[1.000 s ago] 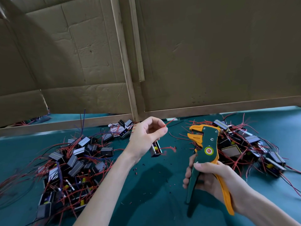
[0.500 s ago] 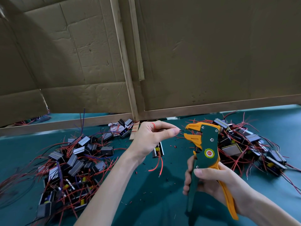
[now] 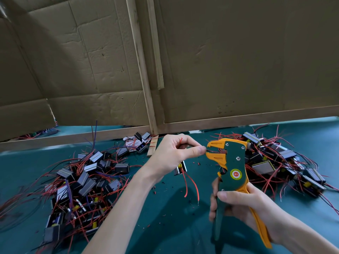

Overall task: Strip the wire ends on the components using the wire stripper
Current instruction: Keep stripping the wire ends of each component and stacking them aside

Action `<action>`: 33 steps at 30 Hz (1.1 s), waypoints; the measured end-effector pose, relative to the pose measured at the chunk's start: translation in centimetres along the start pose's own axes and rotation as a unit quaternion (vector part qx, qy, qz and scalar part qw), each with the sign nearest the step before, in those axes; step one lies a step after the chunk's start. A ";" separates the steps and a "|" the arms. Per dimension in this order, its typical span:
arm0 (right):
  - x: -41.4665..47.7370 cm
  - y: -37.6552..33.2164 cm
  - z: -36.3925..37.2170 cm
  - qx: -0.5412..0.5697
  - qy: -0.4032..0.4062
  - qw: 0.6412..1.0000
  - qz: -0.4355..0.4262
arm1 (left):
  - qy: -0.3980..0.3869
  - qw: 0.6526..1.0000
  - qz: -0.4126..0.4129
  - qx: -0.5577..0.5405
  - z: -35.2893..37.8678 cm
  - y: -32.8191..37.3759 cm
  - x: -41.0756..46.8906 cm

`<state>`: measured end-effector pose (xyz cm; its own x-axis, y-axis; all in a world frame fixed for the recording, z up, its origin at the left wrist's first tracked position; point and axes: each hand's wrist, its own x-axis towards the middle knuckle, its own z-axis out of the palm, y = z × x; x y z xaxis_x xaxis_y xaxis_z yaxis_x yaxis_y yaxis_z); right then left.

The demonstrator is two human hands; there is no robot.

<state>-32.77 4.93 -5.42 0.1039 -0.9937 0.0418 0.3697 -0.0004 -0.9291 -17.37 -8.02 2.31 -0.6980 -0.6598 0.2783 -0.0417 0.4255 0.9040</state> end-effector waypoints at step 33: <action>1.4 1.2 -1.6 0.154 0.082 0.982 0.079 | 0.064 0.989 -0.128 0.037 2.1 -8.1 0.1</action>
<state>-33.68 3.38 -7.04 0.0406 -0.9834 -0.1767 0.6248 0.1630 -0.7636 -18.62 -10.28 -5.65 -0.5622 -0.8225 0.0868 -0.2609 0.2759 0.9251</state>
